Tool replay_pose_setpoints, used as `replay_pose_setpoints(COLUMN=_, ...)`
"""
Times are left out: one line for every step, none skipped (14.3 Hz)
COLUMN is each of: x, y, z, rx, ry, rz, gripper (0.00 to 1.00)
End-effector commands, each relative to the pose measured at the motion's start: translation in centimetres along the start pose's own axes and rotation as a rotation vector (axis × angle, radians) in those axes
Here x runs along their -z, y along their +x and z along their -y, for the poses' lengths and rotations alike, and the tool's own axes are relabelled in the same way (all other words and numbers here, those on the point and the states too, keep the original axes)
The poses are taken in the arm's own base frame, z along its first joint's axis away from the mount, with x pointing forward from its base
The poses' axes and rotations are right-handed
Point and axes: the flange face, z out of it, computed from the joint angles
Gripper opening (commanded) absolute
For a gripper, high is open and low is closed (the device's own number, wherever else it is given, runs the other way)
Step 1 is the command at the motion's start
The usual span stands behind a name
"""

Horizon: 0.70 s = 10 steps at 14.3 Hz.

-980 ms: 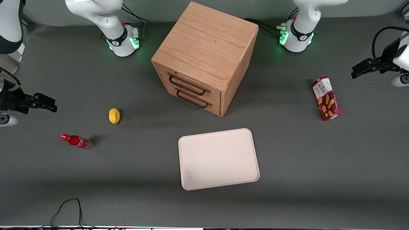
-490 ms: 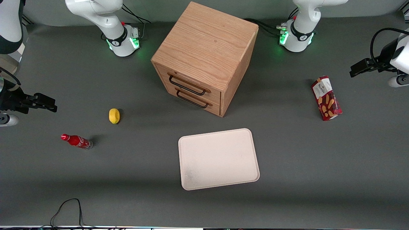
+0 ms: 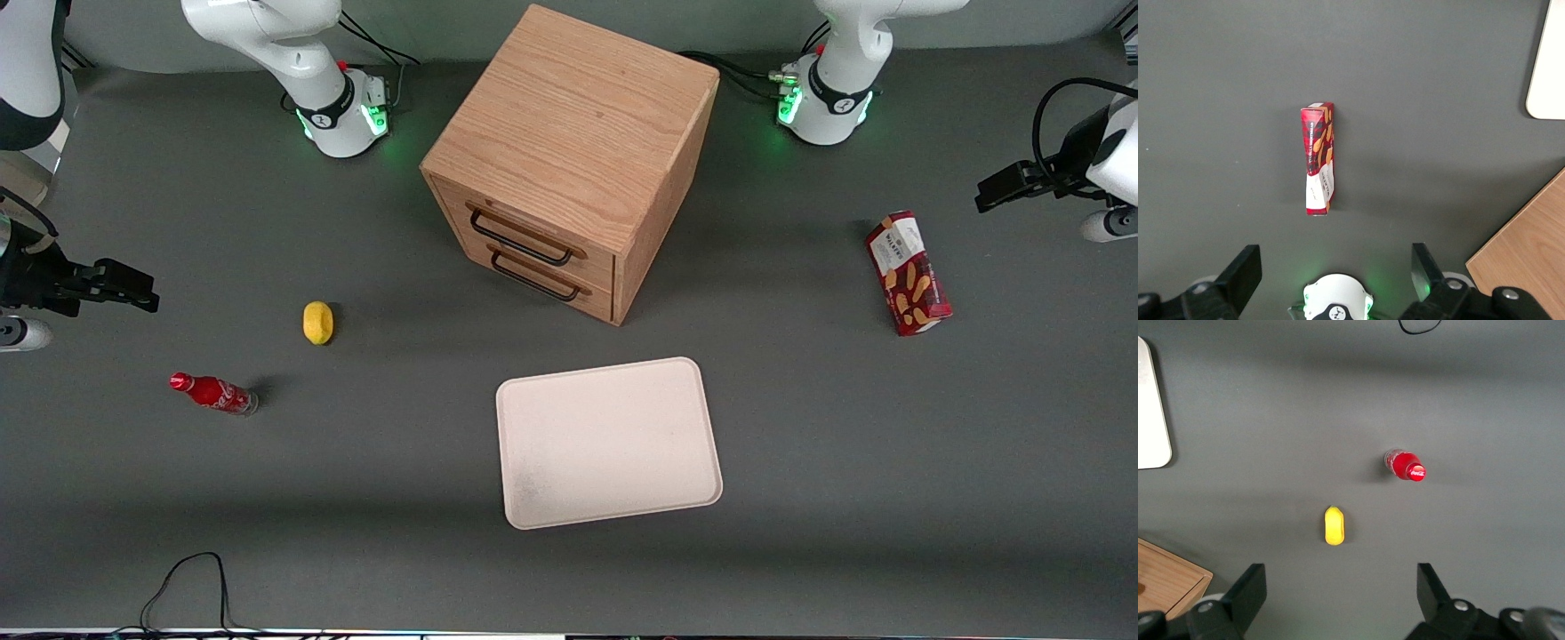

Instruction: Place red cookie box on tray

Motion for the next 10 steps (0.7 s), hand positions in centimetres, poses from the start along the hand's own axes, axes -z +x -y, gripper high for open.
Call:
replay_pose_setpoints(x=0.6, y=-1.0, z=0.7, rx=0.009, ry=0.012, rz=0.005, gripper=1.00)
replay_pose_setpoints(x=0.9, y=-2.1, z=1.0, rx=0.011, ry=0.011, rz=0.005, gripper=1.00)
replay_pose_setpoints(x=1.0, y=-4.4, z=2.3, rx=0.027, ry=0.006, rz=0.005, gripper=1.00)
replay_pose_setpoints(x=1.1, y=-6.9, z=3.5, rx=0.029, ry=-0.004, rz=-0.018, gripper=1.00)
replay_pose_setpoints(x=1.0, y=-8.3, z=3.9, rx=-0.003, ry=-0.007, rz=-0.021, gripper=1.00)
replay_pose_setpoints(x=1.0, y=-9.1, z=4.9, rx=0.003, ry=-0.014, rz=-0.019, gripper=1.00)
replay_pose_setpoints(x=1.1, y=-9.5, z=5.5, rx=0.012, ry=-0.017, rz=-0.019, gripper=1.00)
replay_pose_setpoints(x=0.9, y=-9.7, z=5.6, rx=0.002, ry=-0.017, rz=-0.009, gripper=1.00)
replay_pose_setpoints(x=0.6, y=-10.0, z=5.9, rx=0.006, ry=-0.019, rz=-0.003, gripper=1.00)
replay_pose_setpoints(x=-0.3, y=-10.3, z=5.7, rx=0.002, ry=-0.018, rz=0.000, gripper=1.00)
